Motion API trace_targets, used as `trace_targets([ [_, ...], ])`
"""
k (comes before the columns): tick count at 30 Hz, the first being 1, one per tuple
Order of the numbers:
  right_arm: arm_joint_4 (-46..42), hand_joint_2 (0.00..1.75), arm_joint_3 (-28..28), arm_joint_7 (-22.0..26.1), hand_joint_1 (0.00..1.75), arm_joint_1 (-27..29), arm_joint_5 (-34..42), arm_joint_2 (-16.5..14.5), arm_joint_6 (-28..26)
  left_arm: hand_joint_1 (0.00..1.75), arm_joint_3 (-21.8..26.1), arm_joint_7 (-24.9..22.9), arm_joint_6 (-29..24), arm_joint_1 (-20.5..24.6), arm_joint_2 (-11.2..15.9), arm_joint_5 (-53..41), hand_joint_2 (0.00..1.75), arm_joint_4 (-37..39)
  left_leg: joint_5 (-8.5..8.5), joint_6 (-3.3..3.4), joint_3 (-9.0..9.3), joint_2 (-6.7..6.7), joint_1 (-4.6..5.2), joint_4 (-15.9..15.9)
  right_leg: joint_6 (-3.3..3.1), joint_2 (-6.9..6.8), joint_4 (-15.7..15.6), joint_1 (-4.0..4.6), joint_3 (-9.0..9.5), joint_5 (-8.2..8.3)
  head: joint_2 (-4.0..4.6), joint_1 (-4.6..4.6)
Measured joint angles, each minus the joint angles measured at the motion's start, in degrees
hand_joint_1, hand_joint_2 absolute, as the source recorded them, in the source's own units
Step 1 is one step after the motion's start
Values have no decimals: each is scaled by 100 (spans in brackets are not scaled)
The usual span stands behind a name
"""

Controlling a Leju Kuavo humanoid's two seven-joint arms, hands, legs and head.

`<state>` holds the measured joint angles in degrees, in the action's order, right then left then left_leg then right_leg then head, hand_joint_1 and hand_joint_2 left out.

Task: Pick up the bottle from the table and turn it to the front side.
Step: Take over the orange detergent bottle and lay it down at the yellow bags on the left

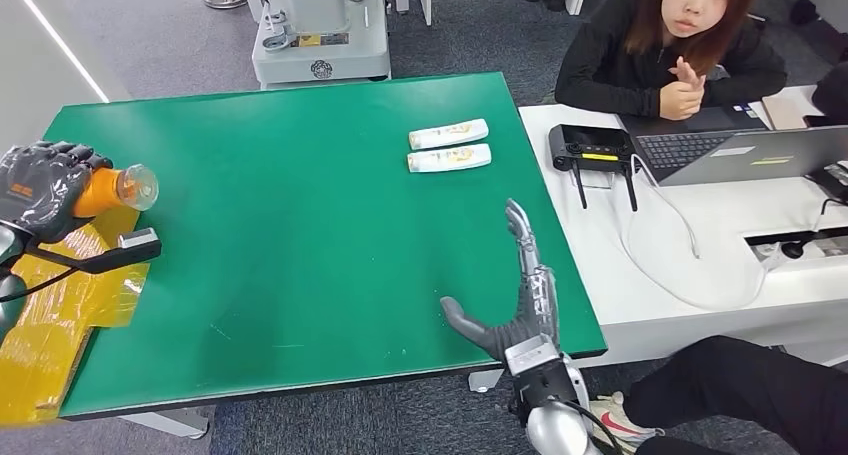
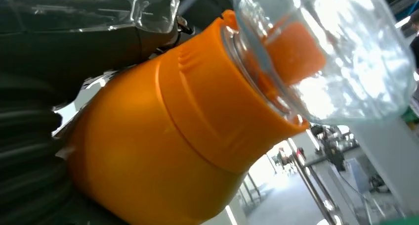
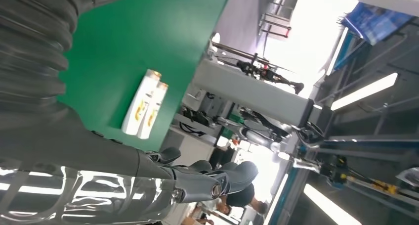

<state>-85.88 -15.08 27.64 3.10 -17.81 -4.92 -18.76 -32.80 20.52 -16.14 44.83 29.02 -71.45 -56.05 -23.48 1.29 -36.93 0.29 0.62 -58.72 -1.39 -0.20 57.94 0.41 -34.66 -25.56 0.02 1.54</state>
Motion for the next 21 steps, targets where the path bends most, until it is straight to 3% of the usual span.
trace_targets([
  [14, -609, 175, 337, -68, 0, 198, -33, 5, 189, 175, -117, 322, 1206, -431, 353, 1159, 175, 84, -1, 0, 0, 10, 1, 1, 0, 12, 0, 0, 0, 1, 0, 0],
  [21, -616, 175, 339, -74, 0, 199, -33, 5, 195, 175, -166, 352, 1312, -647, 499, 1185, 175, 189, -1, -1, -3, 1, -3, 1, -1, 3, 0, 2, -1, -3, 0, 1],
])
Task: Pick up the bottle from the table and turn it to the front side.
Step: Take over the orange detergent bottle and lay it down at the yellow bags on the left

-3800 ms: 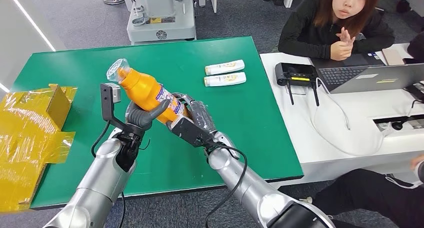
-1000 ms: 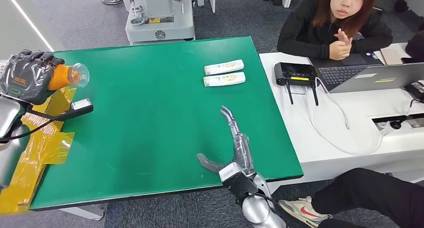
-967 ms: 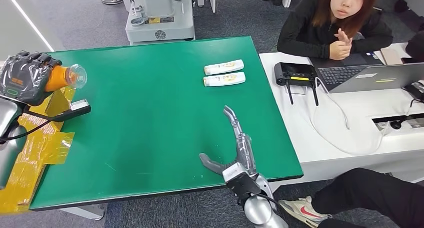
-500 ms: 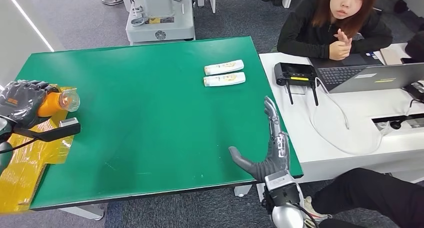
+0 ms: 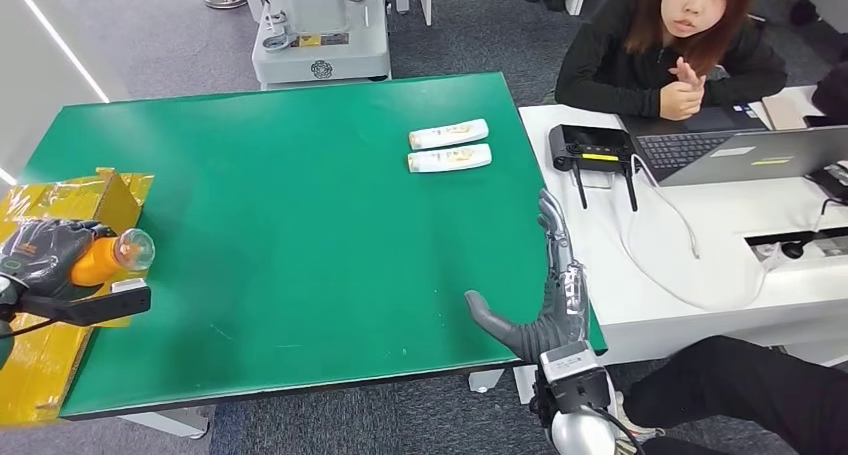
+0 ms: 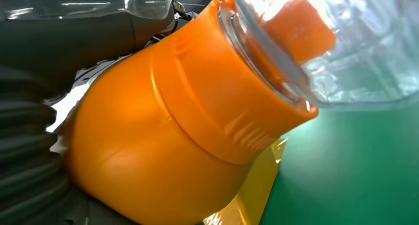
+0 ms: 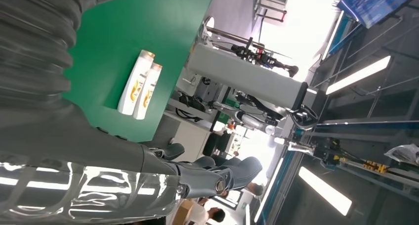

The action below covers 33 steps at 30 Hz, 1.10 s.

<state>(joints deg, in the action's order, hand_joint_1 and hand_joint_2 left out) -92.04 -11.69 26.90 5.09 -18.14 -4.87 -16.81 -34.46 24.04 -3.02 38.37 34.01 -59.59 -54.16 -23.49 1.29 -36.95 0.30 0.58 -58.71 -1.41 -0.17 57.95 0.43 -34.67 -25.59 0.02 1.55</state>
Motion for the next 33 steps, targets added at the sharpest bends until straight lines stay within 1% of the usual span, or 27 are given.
trace_targets([
  [4, 0, 175, 0, -5, 0, 0, 1, 0, 0, 175, -15, -1, 28, 0, 15, -3, 175, 43, 0, 0, 0, 1, 0, 0, 0, 1, 0, 0, 0, 1, 0, 1],
  [7, 0, 175, 0, -21, 0, -2, 1, 0, 11, 175, -80, -49, 173, 6, 20, -62, 175, 108, 0, 0, 1, 2, 2, 0, 1, 1, -1, -1, 0, 1, 0, 1],
  [10, 7, 175, -19, -40, 0, -15, -2, 0, 28, 175, -232, -141, 129, 11, -84, -202, 175, 371, 0, 1, 1, 0, 3, 0, 1, 0, -2, -2, 1, 2, 0, -1],
  [12, 25, 175, -58, -44, 0, -38, -1, 0, 16, 175, -356, -167, -68, 18, -242, -320, 175, 687, 1, 1, 1, 0, 4, 0, 1, -1, -2, -2, 1, 2, 0, -1],
  [16, 92, 175, -189, -80, 0, -109, 1, 0, -5, 175, -602, -228, -649, 65, -677, -510, 175, 1463, 1, 1, 1, 1, 4, -1, 2, 0, -2, -3, 2, 3, 0, 1],
  [20, 174, 175, -322, -127, 0, -202, -74, 0, -14, 175, -815, -503, -1265, 97, -1125, -738, 175, 2092, 0, 1, 4, -6, 9, -1, 3, -8, -2, -6, 7, 3, 0, 1],
  [22, 238, 175, -387, -144, 0, -270, -101, 0, -19, 175, -869, -656, -1484, 150, -1356, -797, 175, 2350, 0, 2, 9, -24, 13, 0, 8, -27, -2, -10, 16, -3, 0, -1],
  [25, 334, 175, -467, -150, 0, -347, -105, 0, -26, 175, -942, -802, -1612, 240, -1638, -864, 175, 2638, 0, 5, 22, -63, 14, 1, 22, -61, -1, -11, 37, -18, 0, 0],
  [30, 421, 175, -530, -150, 0, -389, -205, 0, -109, 175, -969, -851, -1728, 359, -1950, -866, 175, 2922, 10, 11, 42, -99, 14, 2, 23, -96, 0, -11, 57, -24, 0, -1],
  [33, 451, 175, -559, -158, 0, -400, -303, 0, -148, 175, -976, -993, -1851, 409, -2177, -1040, 175, 3058, 17, 15, 43, -109, 14, 2, 24, -109, 0, -11, 65, -20, 0, 0],
])
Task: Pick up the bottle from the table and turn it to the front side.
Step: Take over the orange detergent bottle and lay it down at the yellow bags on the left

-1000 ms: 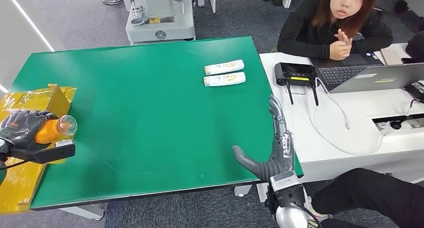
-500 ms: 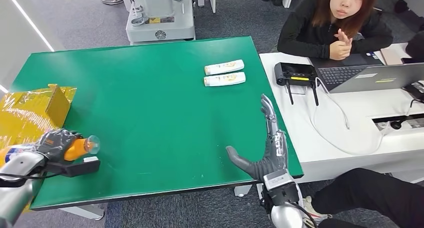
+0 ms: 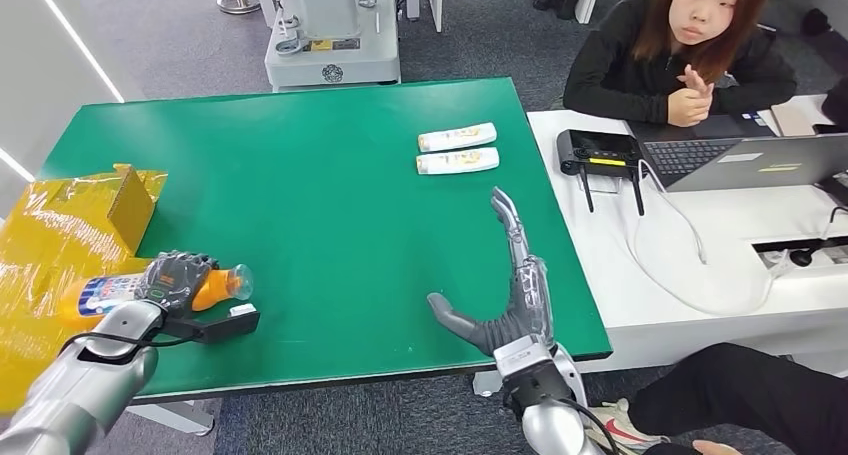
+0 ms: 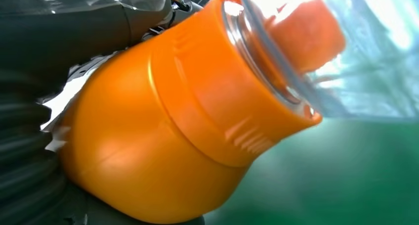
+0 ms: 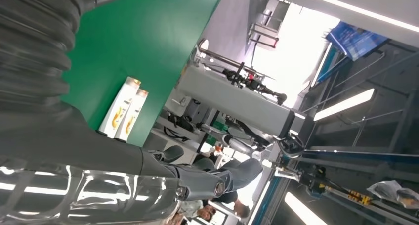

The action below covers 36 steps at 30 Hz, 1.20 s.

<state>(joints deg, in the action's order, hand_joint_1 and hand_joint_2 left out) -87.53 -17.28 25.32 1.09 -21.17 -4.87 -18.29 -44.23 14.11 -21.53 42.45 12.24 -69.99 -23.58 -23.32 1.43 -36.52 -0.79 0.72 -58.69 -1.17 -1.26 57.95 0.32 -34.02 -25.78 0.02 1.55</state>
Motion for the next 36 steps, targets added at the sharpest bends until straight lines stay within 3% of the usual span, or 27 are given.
trace_targets([
  [2, 15, 175, -7, -5, 0, 2, -52, 0, -35, 175, -17, -142, -72, 34, -117, -167, 175, 74, 3, 3, 0, 1, 0, 0, 1, 0, 0, 0, 6, 5, 0, -1],
  [3, 22, 175, -9, -6, 0, 5, -75, 0, -52, 143, -26, -213, -104, 51, -165, -240, 175, 104, 5, 5, 0, 2, 1, 0, 0, 0, 0, -1, 6, 7, 0, -1],
  [5, 32, 175, -17, -7, 0, 14, -106, 0, -70, 56, -38, -350, -184, 74, -234, -342, 175, 163, 6, 7, 0, 2, 2, 0, 1, 1, 0, -2, 4, 8, 0, -1],
  [6, 33, 175, -22, -7, 0, 18, -109, 0, -73, 12, -40, -411, -221, 79, -257, -352, 131, 186, 7, 8, 0, 2, 2, 0, 1, 0, 0, -2, 4, 8, 0, -1],
  [7, 34, 175, -26, -7, 0, 21, -110, 0, -75, 0, -41, -467, -250, 80, -280, -331, 87, 208, 7, 8, 0, 1, 2, 0, 1, 0, 0, -2, 4, 8, 0, -1],
  [9, 39, 175, -29, -8, 0, 24, -112, 0, -78, 0, -37, -542, -259, 84, -317, -221, 0, 238, 7, 8, 0, 1, 3, 0, 1, 0, 0, -3, 4, 8, 0, -1],
  [28, 447, 175, -40, 60, 0, -110, -71, 0, 8, 0, 283, -492, -74, 60, -530, 302, 0, 339, 0, 2, -17, 16, 2, 0, -1, 17, 0, -2, -17, 9, 0, 0],
  [36, 574, 175, -40, 66, 0, -141, -69, 0, 36, 0, 999, 98, 191, 15, -709, 1396, 0, 339, -5, -2, -17, 19, 2, 0, -1, 21, 0, -2, -18, 8, 0, -1],
])
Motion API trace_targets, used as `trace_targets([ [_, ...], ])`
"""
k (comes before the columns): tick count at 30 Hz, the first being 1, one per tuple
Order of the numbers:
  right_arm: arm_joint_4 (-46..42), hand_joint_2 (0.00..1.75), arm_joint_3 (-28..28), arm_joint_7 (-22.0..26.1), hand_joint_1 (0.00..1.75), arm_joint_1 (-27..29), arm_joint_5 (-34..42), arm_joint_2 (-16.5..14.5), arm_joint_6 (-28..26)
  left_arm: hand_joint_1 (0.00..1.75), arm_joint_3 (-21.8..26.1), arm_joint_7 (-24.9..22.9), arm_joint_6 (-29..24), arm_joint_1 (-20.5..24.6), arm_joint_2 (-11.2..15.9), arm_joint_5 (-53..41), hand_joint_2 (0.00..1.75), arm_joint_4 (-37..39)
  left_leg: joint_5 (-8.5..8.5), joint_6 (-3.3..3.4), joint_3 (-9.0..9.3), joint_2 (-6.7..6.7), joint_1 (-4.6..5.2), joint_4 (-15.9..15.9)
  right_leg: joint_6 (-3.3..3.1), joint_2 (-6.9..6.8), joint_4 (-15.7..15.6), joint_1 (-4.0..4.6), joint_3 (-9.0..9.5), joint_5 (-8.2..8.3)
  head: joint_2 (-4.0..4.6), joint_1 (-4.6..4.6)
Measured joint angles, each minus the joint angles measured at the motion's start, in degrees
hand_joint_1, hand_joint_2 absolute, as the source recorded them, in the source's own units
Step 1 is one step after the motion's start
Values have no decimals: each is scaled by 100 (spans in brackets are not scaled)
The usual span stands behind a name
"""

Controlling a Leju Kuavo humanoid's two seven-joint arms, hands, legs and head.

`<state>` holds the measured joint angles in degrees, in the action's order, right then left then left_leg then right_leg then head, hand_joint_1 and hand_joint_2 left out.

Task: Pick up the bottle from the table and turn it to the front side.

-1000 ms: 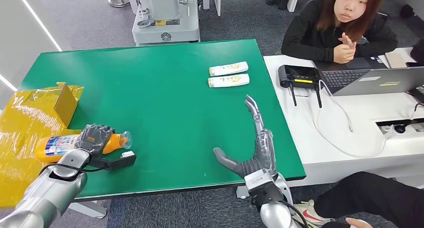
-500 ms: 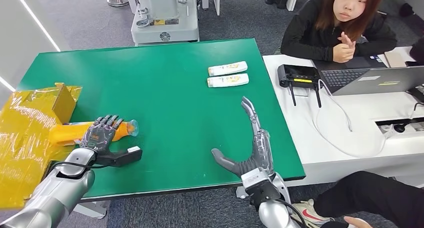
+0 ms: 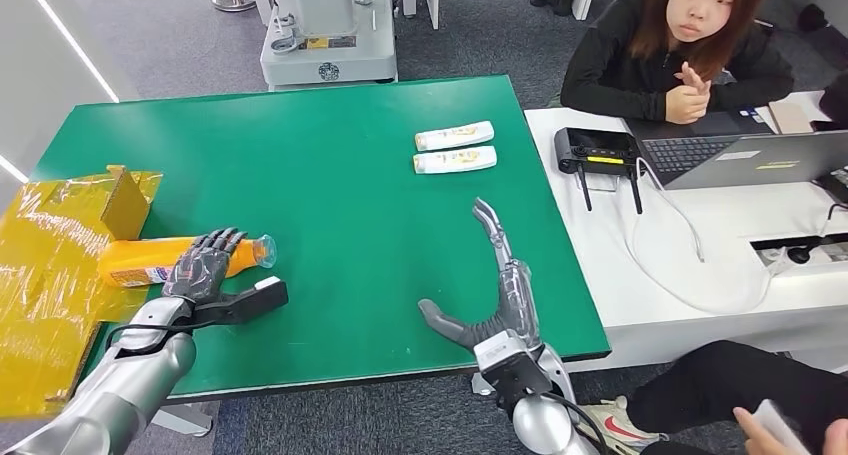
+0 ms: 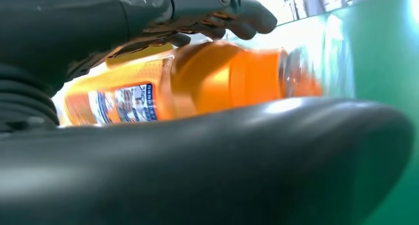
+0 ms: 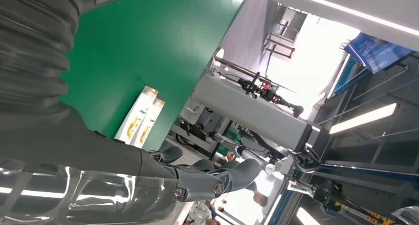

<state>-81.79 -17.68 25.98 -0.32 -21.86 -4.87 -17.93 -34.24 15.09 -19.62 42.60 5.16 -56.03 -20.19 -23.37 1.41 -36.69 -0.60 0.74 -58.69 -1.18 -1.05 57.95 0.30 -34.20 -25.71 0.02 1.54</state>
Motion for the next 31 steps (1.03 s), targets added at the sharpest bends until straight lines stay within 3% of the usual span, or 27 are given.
trace_targets([
  [4, 44, 175, 0, 0, 0, -36, -4, 0, 27, 0, 631, 704, 257, -71, -164, 935, 0, -64, 0, 0, 1, -1, 0, 0, 0, -1, 0, 0, 1, 0, 0, -1],
  [8, 131, 175, -2, 52, 0, -92, 66, 0, 94, 0, 1453, 1888, 1303, -260, -352, 2456, 0, -371, 0, 0, 0, -3, 0, 0, 1, -4, 0, 0, 1, 0, 0, 1],
  [11, 216, 175, -13, 132, 0, -141, 184, 1, 107, 0, 1922, 2355, 1831, -577, -531, 3300, 0, -856, -1, 1, -1, 11, 2, -1, 2, 13, -1, -2, -2, 1, 0, 1],
  [14, 271, 175, -34, 180, 0, -156, 286, 4, 86, 0, 2073, 2449, 1864, -923, -690, 3874, 0, -1552, -6, 9, -3, 24, 7, -2, 3, 24, -2, -6, -6, 1, 0, 0],
  [21, 289, 175, -50, 181, 0, -154, 285, 16, 9, 0, 1897, 2476, 1306, -1676, -904, 4201, 0, -3294, -16, 14, -7, 28, 9, -2, 7, 25, -2, -8, -11, -5, 0, 1],
  [31, 288, 175, -60, 172, 0, -136, 274, 23, -9, 0, 1653, 2494, 968, -2075, -954, 4282, 0, -4334, -18, 13, -7, 37, 9, -2, 8, 34, -2, -8, -14, -6, 0, 0],
])
